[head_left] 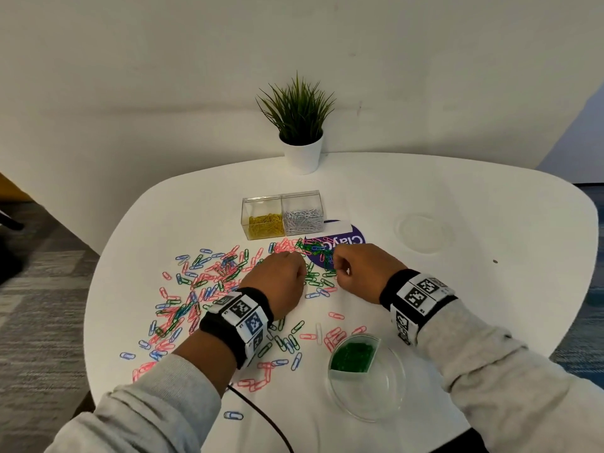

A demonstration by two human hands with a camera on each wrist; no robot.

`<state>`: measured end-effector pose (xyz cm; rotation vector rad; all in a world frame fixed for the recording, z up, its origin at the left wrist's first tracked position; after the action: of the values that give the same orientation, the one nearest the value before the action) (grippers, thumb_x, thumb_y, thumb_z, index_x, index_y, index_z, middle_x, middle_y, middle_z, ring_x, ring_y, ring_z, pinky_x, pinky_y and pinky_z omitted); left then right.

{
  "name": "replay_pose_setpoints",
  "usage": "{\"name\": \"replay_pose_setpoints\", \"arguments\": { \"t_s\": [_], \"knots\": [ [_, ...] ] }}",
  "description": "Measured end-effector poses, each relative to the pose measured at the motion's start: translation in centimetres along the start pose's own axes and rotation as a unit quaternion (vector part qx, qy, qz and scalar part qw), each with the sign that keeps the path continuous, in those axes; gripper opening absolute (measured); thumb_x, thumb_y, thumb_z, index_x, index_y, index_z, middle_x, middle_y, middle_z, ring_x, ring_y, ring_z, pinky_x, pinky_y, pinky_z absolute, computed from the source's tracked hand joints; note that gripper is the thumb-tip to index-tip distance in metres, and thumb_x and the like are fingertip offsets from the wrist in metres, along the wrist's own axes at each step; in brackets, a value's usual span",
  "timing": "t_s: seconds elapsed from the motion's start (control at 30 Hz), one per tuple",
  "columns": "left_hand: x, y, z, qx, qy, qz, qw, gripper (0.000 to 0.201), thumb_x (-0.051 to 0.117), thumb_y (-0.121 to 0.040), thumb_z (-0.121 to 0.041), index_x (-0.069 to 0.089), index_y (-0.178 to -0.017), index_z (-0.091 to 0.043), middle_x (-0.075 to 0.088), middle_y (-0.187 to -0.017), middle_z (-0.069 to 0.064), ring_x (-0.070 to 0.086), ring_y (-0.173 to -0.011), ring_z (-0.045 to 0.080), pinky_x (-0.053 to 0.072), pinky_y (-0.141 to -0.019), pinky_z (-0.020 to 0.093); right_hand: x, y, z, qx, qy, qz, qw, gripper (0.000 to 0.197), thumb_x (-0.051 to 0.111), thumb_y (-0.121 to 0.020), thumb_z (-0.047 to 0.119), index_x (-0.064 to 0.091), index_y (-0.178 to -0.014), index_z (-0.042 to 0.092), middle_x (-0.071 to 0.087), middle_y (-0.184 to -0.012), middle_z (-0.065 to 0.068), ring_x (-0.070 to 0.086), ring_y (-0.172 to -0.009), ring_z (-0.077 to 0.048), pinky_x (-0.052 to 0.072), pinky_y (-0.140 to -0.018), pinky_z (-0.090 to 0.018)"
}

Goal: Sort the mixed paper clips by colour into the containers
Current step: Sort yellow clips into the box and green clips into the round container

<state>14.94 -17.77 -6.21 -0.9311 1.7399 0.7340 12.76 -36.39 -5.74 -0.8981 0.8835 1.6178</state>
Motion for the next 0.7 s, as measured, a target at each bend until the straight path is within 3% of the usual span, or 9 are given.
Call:
{"name": "replay_pose_setpoints", "arguments": {
  "t_s": [0.1,0.17,0.27,0.37,0.47,0.57,0.63,0.7],
  "knots": [
    [-0.6,0.3,-0.1,0.003,0.019,-0.012,1.000,0.019,0.047,-0.095,-0.017,0.055,-0.112,-0.022,0.060,-0.093,-0.003,0.055,-0.085,0.020,0.049,-0.077,0.035,-1.0,0.2,-0.4,0.025,-0.063,-0.018,0.998,0.012,0.060,-0.086,0.019,0.061,-0.095,0.028,0.065,-0.085,0.012,0.062,-0.080,-0.010,0.052,-0.078,-0.027],
    [-1.2,0.8,-0.4,0.022,0.032,-0.026,0.999,0.025,0.050,-0.095,-0.017,0.057,-0.118,-0.023,0.057,-0.087,-0.008,0.053,-0.079,0.016,0.049,-0.076,0.032,-2.4,1.0,-0.3,0.030,-0.100,-0.039,0.994,0.014,0.062,-0.084,0.017,0.064,-0.089,0.030,0.066,-0.082,0.012,0.062,-0.076,-0.004,0.051,-0.075,-0.023],
    [-2.3,2.4,-1.1,0.038,0.067,-0.012,0.997,0.018,0.058,-0.091,-0.021,0.066,-0.105,-0.030,0.058,-0.079,-0.017,0.056,-0.073,0.006,0.048,-0.071,0.025,-4.1,4.1,1.1,-0.014,-0.107,-0.024,0.994,0.016,0.066,-0.083,0.016,0.067,-0.086,0.032,0.067,-0.077,0.015,0.061,-0.071,0.000,0.043,-0.067,-0.010],
    [-3.2,4.5,-2.2,0.053,0.113,0.009,0.992,0.013,0.066,-0.086,-0.022,0.068,-0.089,-0.034,0.065,-0.074,-0.017,0.062,-0.071,0.002,0.049,-0.066,0.017,-3.9,8.3,2.9,-0.080,-0.053,0.061,0.994,0.014,0.064,-0.085,0.023,0.069,-0.093,0.033,0.068,-0.084,0.018,0.061,-0.078,-0.001,0.046,-0.071,-0.012],
    [-3.4,6.5,-3.7,0.060,0.175,0.026,0.982,0.013,0.070,-0.083,-0.018,0.071,-0.085,-0.031,0.069,-0.074,-0.013,0.064,-0.069,0.004,0.048,-0.062,0.014,-2.1,11.0,3.5,-0.122,0.001,0.107,0.987,0.020,0.060,-0.089,0.025,0.071,-0.103,0.034,0.065,-0.097,0.017,0.054,-0.082,0.000,0.046,-0.080,-0.017],
    [-3.0,7.6,-5.4,0.085,0.195,0.034,0.977,0.015,0.071,-0.082,-0.015,0.072,-0.087,-0.029,0.068,-0.074,-0.014,0.062,-0.069,0.001,0.043,-0.061,0.007,-1.3,11.7,3.2,-0.126,-0.007,0.080,0.989,0.021,0.064,-0.089,0.029,0.072,-0.107,0.036,0.060,-0.098,0.014,0.050,-0.080,0.000,0.045,-0.078,-0.018],
    [-2.6,7.9,-6.4,0.114,0.171,0.039,0.978,0.013,0.070,-0.083,-0.019,0.073,-0.090,-0.029,0.066,-0.076,-0.014,0.060,-0.068,0.001,0.041,-0.061,0.006,-1.6,11.6,2.5,-0.115,-0.027,0.048,0.992,0.019,0.068,-0.086,0.030,0.073,-0.103,0.037,0.058,-0.093,0.015,0.053,-0.077,-0.002,0.041,-0.072,-0.013],
    [-2.1,8.1,-7.3,0.151,0.129,0.044,0.979,0.013,0.065,-0.086,-0.022,0.072,-0.094,-0.029,0.066,-0.081,-0.013,0.058,-0.069,0.002,0.046,-0.065,0.015,-2.4,11.5,1.6,-0.092,-0.044,0.011,0.995,0.014,0.071,-0.084,0.032,0.071,-0.097,0.037,0.056,-0.087,0.019,0.056,-0.074,-0.003,0.040,-0.069,-0.013]
  ]
}}
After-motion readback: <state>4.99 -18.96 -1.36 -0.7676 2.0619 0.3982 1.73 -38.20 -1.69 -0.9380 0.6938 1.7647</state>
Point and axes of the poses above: each hand's wrist, its own y-axis away from the middle knuckle, its own x-axis out of the palm, z = x × y, the point moved 3 cm from there along -y, towards the middle knuckle
